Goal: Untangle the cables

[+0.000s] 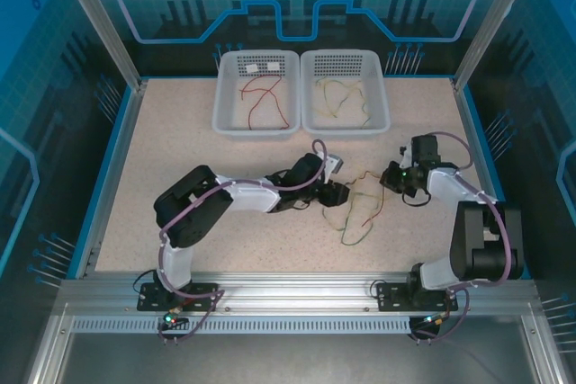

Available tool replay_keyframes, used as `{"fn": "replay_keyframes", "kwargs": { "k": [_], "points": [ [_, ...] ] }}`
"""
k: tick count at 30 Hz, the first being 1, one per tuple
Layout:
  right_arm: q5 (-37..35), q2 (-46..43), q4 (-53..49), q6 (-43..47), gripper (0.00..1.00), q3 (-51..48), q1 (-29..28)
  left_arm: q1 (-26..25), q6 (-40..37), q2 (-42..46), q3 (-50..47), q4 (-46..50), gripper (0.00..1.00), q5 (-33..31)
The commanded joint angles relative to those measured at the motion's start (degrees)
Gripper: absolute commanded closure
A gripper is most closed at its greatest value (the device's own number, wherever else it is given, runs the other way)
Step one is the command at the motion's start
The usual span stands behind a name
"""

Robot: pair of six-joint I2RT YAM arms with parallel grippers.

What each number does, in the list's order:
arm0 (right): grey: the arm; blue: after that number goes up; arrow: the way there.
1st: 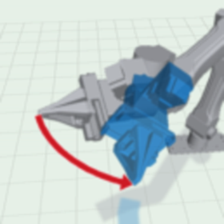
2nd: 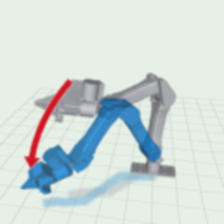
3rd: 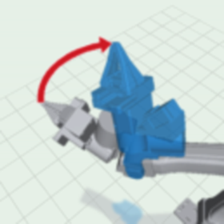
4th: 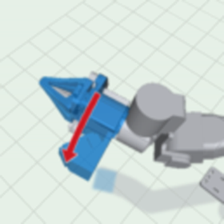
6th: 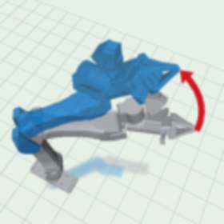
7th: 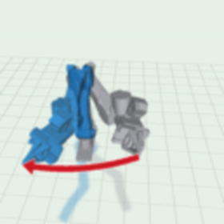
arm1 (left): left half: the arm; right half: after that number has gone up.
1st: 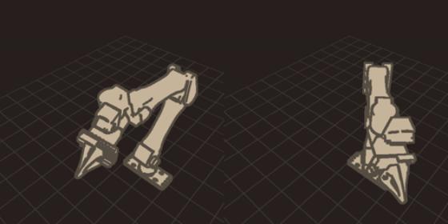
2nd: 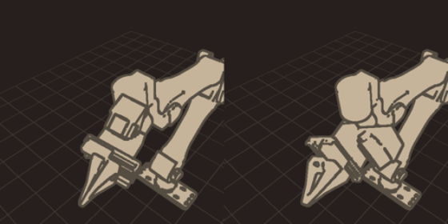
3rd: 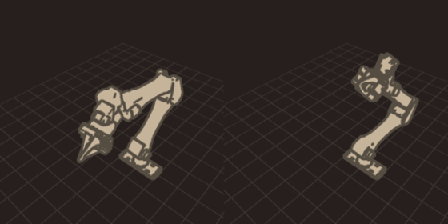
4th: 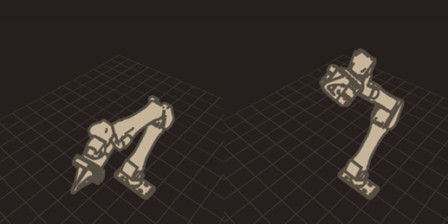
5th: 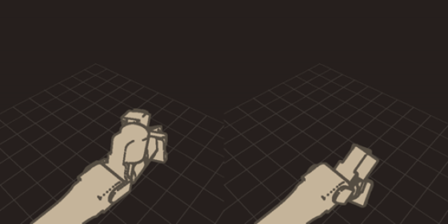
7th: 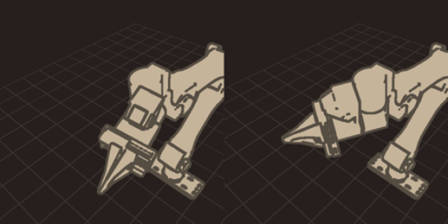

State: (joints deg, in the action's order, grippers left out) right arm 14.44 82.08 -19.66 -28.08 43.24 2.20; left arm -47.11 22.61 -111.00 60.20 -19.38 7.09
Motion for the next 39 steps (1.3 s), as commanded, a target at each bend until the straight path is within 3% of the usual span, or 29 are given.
{"fn": "replay_keyframes", "kwargs": {
  "k": [1, 4, 11, 17, 20, 23, 25, 29, 31, 39],
  "points": [
    [3.0, -2.9, 0.8, 0.7, 1.0, 0.9, -2.7, 4.0, 1.9, 4.8, -3.2, -3.6, 0.49, -1.8],
    [3.9, -4.2, 1.9, 0.5, 1.0, 0.8, -5.3, 6.6, 2.5, 7.4, -6.6, -6.8, 0.47, -1.4],
    [2.9, -6.6, 5.5, -2.3, 1.0, -0.1, -10.9, 6.9, -0.8, 9.2, -7.4, -10.4, 0.26, 3.5],
    [3.0, -6.8, 6.8, -3.7, 1.0, 0.1, -12.0, 5.8, 1.3, 4.8, -4.9, -12.3, 0.25, 4.9],
    [2.5, -6.8, 6.4, -3.7, 1.0, 0.2, -12.3, 5.8, 2.1, 3.0, -3.2, -13.1, 0.52, 6.3],
    [2.7, -7.1, 6.7, -3.8, 1.0, -0.2, -12.3, 5.8, 2.4, 2.5, -3.0, -14.6, 0.61, 5.3],
    [2.7, -7.4, 6.9, -3.9, 1.0, -0.4, -12.5, 5.8, 2.1, 2.3, -2.2, -13.1, 0.8, 4.6],
    [1.2, -7.6, 6.6, -3.7, 1.0, -0.4, -12.6, 5.8, 1.6, 3.4, -2.6, -11.6, 0.94, 3.5],
    [-0.5, -7.5, 5.9, -3.8, 1.0, -0.3, -12.5, 5.8, 1.8, 4.9, -4.0, -12.6, 1.0, 2.5],
    [-5.3, -7.9, 4.2, -4.0, 0.97, -0.2, -10.2, 8.9, 2.9, 17.9, -15.5, -19.6, 1.0, -2.6]
  ]
}}
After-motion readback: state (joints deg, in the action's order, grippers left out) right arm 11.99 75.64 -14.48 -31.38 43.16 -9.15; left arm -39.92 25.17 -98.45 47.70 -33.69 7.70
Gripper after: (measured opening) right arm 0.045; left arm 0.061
